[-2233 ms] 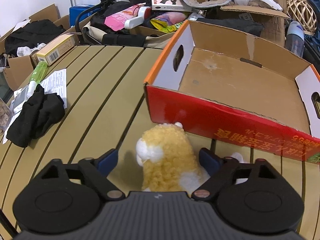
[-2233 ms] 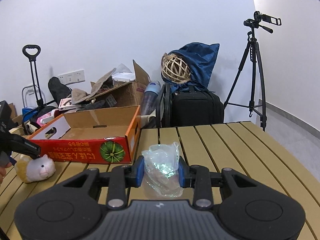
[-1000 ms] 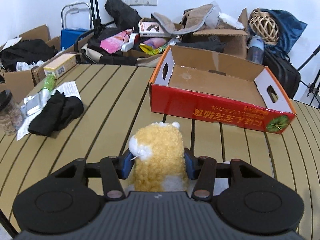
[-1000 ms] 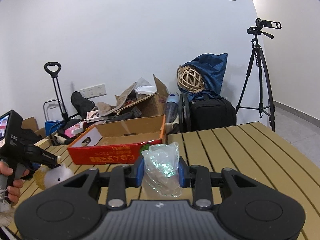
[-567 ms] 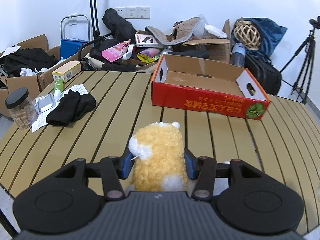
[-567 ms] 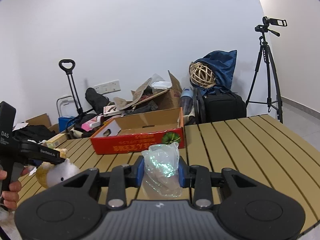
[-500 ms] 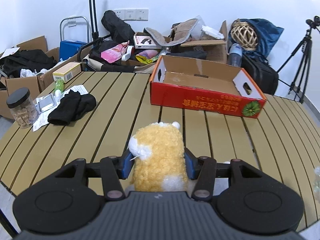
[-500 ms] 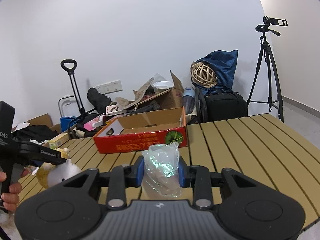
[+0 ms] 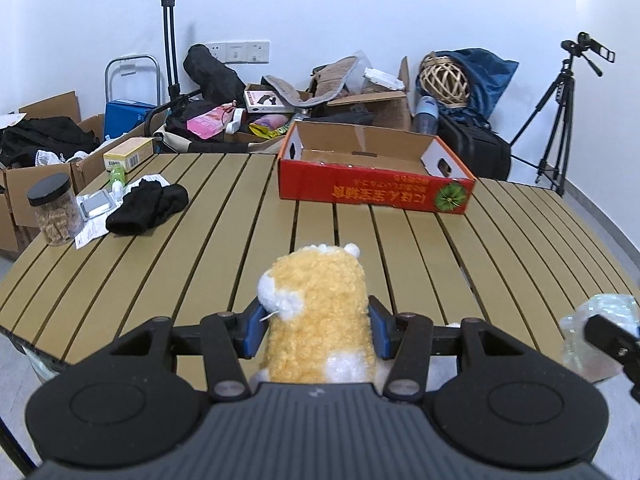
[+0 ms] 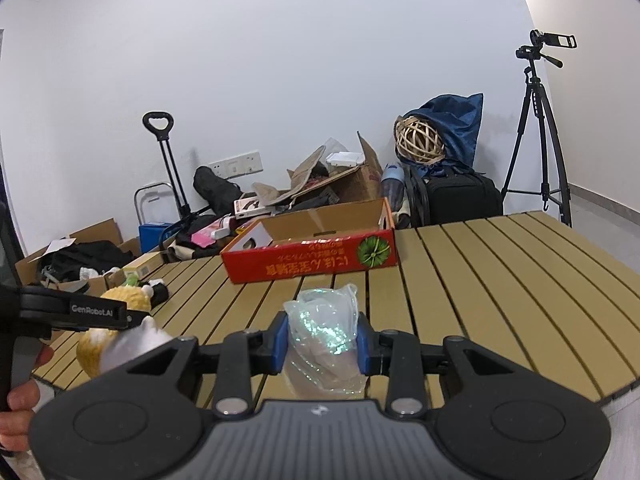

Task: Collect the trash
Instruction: 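Carry the plush sheep and plastic bag down under the table to the bin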

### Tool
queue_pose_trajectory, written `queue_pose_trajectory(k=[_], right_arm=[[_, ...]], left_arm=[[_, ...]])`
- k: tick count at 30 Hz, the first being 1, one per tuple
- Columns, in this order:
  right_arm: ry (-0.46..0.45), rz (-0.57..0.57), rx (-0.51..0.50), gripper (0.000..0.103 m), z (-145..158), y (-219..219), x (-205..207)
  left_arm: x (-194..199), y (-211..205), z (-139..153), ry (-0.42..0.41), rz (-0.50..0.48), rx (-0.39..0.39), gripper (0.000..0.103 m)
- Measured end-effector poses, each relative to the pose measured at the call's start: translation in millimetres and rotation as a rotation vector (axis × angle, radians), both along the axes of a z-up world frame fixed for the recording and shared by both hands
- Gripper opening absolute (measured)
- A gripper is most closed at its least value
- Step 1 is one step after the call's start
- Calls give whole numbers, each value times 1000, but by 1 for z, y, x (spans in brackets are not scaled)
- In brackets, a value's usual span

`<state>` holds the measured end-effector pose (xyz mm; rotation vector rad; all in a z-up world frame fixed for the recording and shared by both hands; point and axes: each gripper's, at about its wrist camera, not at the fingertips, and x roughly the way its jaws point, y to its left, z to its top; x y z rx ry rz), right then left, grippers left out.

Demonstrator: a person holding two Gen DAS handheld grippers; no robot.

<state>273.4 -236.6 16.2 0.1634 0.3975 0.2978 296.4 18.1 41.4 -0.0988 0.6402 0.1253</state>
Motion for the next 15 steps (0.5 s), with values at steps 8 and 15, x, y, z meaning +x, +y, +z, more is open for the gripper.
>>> queue_pose_trajectory(k=[8, 15], right_arm=[[49, 24, -19, 32, -22, 11, -37], [112, 62, -26, 32, -51, 21, -70]], left_arm=[[-45, 0, -15, 13, -26, -3, 52], [-83, 2, -39, 44, -33, -10, 52]])
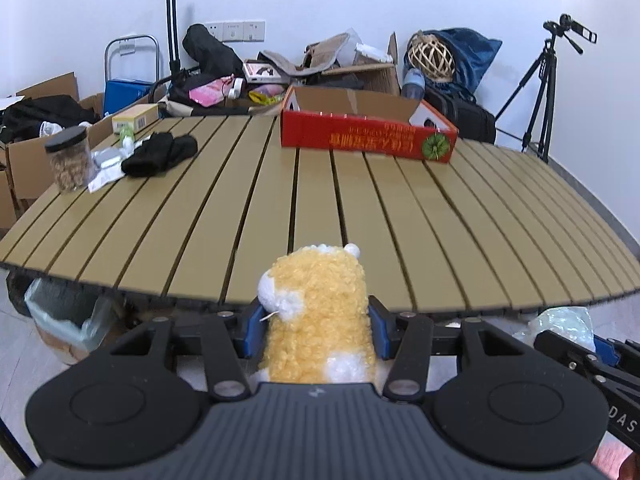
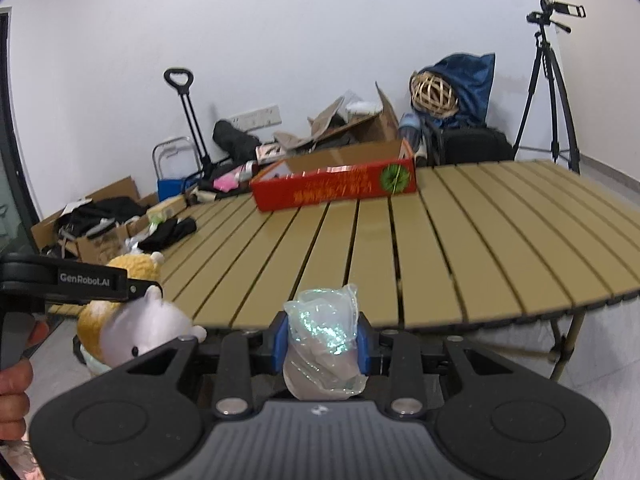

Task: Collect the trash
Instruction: 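Carry the plush sheep and plastic bag down under the table to the bin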

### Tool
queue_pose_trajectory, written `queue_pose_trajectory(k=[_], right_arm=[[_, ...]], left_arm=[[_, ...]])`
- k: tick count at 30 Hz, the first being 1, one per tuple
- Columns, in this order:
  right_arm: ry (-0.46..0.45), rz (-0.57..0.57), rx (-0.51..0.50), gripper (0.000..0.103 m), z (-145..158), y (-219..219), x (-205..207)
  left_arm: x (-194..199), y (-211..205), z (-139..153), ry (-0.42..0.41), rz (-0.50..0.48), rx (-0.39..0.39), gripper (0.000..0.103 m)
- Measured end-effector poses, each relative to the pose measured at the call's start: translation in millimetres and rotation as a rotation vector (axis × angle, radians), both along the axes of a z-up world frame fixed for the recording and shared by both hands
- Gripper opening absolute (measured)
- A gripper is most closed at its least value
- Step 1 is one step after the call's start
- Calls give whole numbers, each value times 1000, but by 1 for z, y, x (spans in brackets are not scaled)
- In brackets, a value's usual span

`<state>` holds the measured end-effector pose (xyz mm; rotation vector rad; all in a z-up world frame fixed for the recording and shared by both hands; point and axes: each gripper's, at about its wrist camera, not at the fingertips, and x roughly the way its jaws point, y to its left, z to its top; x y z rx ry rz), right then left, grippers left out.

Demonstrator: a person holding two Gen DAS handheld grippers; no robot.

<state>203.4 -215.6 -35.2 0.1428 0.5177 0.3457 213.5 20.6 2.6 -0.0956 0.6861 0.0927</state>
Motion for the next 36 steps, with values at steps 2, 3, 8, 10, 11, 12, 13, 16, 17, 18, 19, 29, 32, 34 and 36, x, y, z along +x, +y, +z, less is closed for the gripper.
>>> queue_pose_trajectory(k=[2, 3, 8, 10, 11, 12, 13, 16, 17, 18, 19, 29, 32, 34, 36], right_arm=[[19, 10, -9, 32, -7, 2, -7], [25, 14, -14, 32, -10, 3, -10], [64, 23, -34, 32, -23, 6, -25], [84, 29, -45, 32, -29, 8, -31], [95, 32, -50, 32, -32, 9, -34], [105, 34, -54, 32, -35, 10, -36], [117, 37, -60, 32, -40, 11, -39], [155, 42, -75, 32, -51, 12, -42], [168, 42, -80, 32, -55, 13, -43], [182, 43, -85, 32, -59, 13, -44], [195, 44, -88, 32, -63, 13, -44], [310, 65, -124, 32, -96, 20, -39], [341, 71, -128, 32, -105, 21, -36], [364, 77, -132, 32, -112, 23, -35], [384, 84, -134, 32, -118, 24, -34]], left_arm=[[-10, 0, -6, 3, -3, 6, 52], [-15, 0, -8, 6, -4, 8, 52], [-34, -1, -24, 35, -16, 20, 52], [-41, -2, -33, 53, -21, 28, 52], [-44, -3, -38, 62, -22, 29, 52], [-47, -3, -43, 73, -24, 27, 52], [-50, -3, -48, 87, -26, 26, 52], [-56, -3, -61, 118, -25, 31, 52], [-58, -2, -66, 129, -24, 32, 52], [-59, -2, -70, 140, -23, 34, 52], [-59, -1, -75, 152, -22, 36, 52], [-59, 7, -113, 253, -8, 39, 52], [-59, 10, -124, 282, -1, 41, 52], [-60, 13, -130, 300, 3, 39, 52], [-59, 16, -135, 314, 9, 36, 52]])
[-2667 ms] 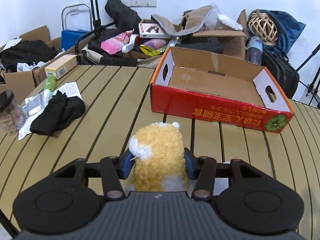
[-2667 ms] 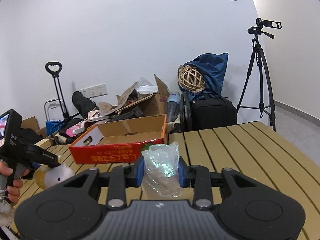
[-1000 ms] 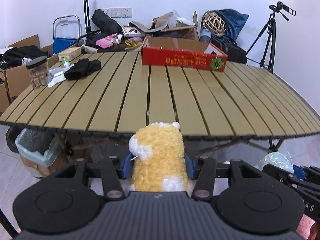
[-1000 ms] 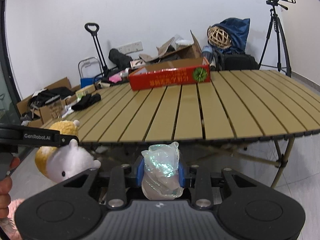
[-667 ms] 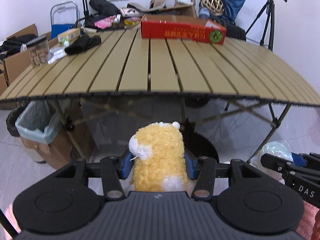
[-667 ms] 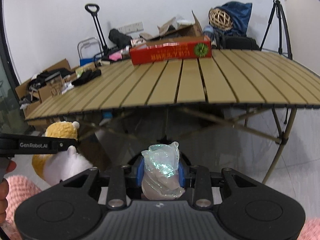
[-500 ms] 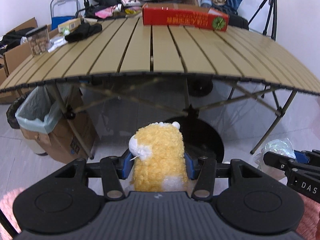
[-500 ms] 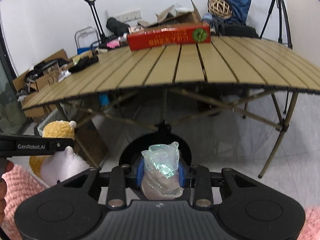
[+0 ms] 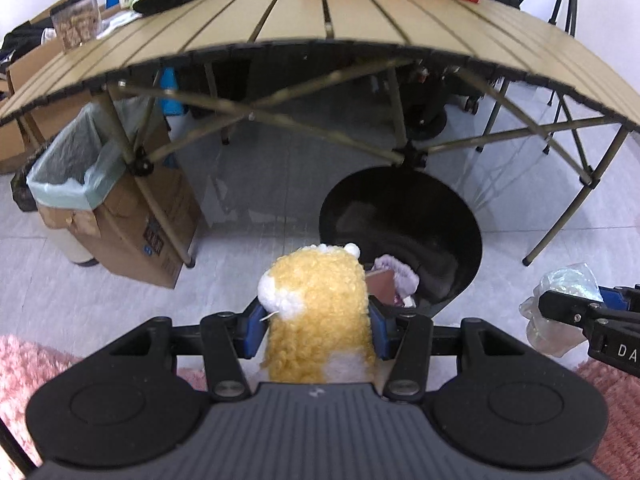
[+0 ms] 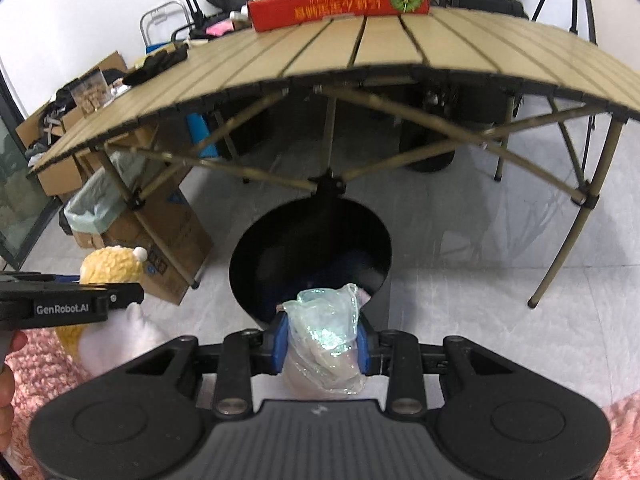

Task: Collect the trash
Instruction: 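Carry the plush sheep and plastic bag down under the table to the bin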

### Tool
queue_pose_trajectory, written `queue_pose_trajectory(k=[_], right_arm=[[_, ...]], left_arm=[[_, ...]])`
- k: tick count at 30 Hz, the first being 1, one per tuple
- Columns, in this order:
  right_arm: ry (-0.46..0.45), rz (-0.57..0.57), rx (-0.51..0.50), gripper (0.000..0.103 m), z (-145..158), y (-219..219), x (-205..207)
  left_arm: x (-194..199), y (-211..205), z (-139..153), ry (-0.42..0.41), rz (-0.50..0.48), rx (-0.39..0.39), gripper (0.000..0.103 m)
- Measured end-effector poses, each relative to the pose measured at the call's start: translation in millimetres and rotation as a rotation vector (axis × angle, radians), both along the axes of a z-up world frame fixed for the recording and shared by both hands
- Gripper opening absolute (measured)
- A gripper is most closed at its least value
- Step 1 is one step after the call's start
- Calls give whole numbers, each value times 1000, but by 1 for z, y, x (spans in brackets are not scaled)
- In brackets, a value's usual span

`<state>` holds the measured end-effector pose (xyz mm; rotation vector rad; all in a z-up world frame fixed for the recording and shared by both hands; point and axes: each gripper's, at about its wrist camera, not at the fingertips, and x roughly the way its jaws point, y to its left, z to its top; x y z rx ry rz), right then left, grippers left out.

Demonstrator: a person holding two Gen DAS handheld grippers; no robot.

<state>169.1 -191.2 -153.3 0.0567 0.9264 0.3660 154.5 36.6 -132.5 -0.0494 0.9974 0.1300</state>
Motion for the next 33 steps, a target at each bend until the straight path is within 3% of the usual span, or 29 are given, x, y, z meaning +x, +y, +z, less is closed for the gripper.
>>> queue_pose_trajectory(k=[13, 33], right_arm=[[76, 29, -15, 32, -23, 13, 21], [76, 102, -42, 32, -42, 57, 76]], left_arm=[[11, 18, -24, 59, 34, -24, 52], [38, 48, -34, 71, 105, -3, 52]])
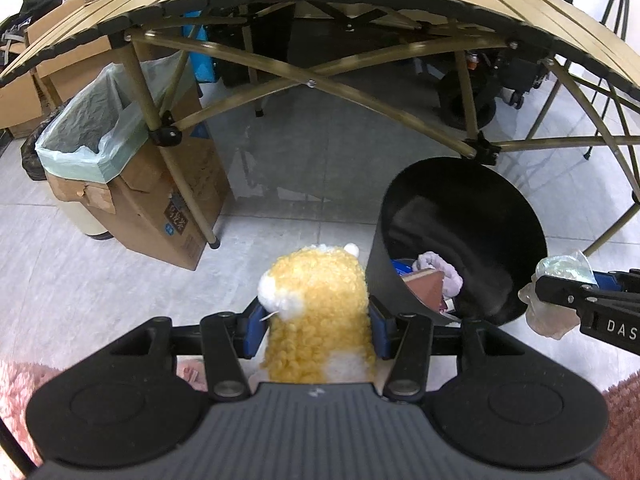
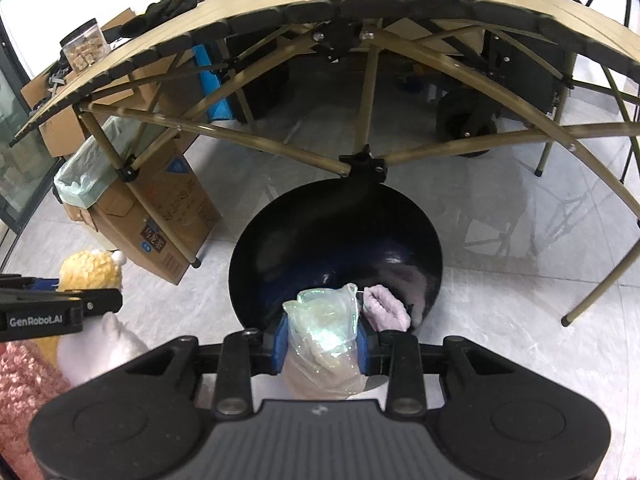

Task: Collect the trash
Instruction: 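Carry the plush sheep and plastic bag down under the table to the bin, then open the right gripper over the bin to drop the plastic bag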

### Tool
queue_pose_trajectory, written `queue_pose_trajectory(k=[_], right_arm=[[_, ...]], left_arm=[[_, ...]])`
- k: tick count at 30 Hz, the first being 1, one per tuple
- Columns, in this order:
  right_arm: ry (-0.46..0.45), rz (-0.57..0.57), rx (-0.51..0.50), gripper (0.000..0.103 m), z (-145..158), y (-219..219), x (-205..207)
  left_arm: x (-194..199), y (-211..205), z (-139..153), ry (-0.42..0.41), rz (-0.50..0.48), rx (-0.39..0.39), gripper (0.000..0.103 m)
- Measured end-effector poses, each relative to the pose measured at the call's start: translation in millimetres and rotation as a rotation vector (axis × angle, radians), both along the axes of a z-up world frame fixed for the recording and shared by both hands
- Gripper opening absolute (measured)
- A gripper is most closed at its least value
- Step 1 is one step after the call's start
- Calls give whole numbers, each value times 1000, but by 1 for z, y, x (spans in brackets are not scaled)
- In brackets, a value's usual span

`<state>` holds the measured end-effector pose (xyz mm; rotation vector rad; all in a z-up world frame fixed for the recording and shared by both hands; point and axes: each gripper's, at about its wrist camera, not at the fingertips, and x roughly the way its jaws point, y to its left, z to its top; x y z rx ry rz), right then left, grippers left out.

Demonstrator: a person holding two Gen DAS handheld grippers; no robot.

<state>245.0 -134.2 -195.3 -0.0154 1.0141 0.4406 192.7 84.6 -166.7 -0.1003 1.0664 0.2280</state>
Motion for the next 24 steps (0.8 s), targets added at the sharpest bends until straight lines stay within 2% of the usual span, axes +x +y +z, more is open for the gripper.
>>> queue_pose_trajectory(k=[14, 17, 21, 23, 24], right_arm=[[-15, 21, -17, 33, -18, 20, 38], [-28, 24, -26, 36, -21, 23, 45], [-45, 27, -40, 46, -24, 25, 52], [-46, 27, -45, 60, -26, 26, 55], [-49, 28, -50, 74, -26, 26, 55]], left_arm=[[17, 17, -1, -4, 45, 15, 52], [21, 20, -2, -5, 52, 17, 52], [25, 21, -3, -3, 55, 16, 52], [26, 21, -4, -2, 52, 18, 52], [27, 21, -5, -1, 51, 18, 52]])
